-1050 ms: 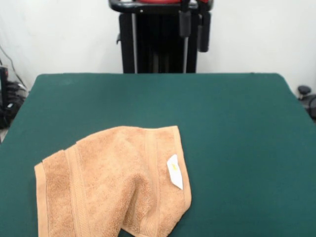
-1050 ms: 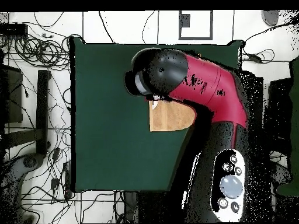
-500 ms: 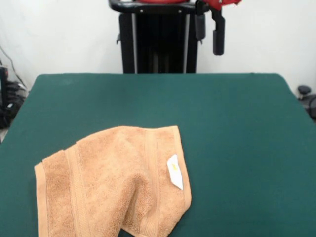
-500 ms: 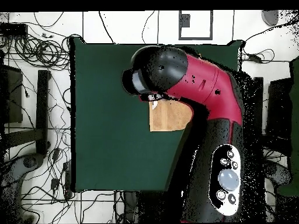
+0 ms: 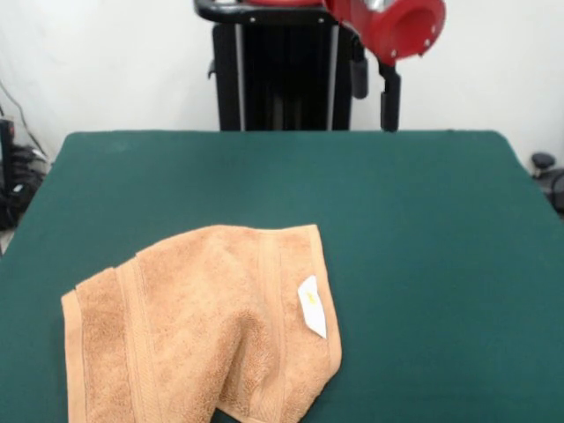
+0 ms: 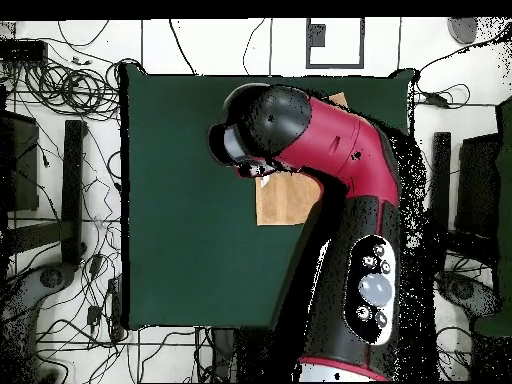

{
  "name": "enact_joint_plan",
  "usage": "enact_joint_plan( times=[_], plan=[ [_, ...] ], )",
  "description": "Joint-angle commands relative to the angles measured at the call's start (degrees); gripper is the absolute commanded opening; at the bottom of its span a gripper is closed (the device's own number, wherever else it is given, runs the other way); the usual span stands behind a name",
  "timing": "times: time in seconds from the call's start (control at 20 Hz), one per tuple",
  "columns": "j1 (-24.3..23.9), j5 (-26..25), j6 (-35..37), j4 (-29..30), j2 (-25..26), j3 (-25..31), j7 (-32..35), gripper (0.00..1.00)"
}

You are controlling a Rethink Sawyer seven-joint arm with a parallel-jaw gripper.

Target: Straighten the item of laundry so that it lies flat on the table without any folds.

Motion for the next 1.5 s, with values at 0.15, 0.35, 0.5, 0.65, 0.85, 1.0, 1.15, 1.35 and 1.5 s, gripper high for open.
enact_joint_plan(
  times=[0.15, 0.35, 0.5, 0.65, 0.85, 1.0, 1.15, 1.35, 1.5],
  plan=[
    [3.22, -1.82, -2.51, 4.56, 7.94, -2.04, 15.29, 1.00],
    [2.54, -3.90, -0.12, 0.90, 11.21, -3.32, 12.67, 1.00],
    [1.73, -4.00, -3.23, 0.57, 12.87, -3.48, 11.69, 1.00],
    [1.99, -4.41, -4.00, -0.20, 13.61, -4.59, 11.88, 1.00],
    [0.79, -5.18, -4.17, -1.62, 14.72, -4.46, 9.39, 1.00],
    [-0.29, -5.39, -4.19, -2.61, 15.33, -4.28, 7.24, 1.00],
    [-0.62, -5.07, -3.40, -2.89, 15.15, -4.33, 6.59, 1.00],
    [-0.33, -5.01, 0.23, -2.72, 12.79, -5.42, 6.87, 1.00],
    [-0.33, -4.23, 0.53, -2.19, 11.75, -5.31, 7.31, 1.00]
  ],
)
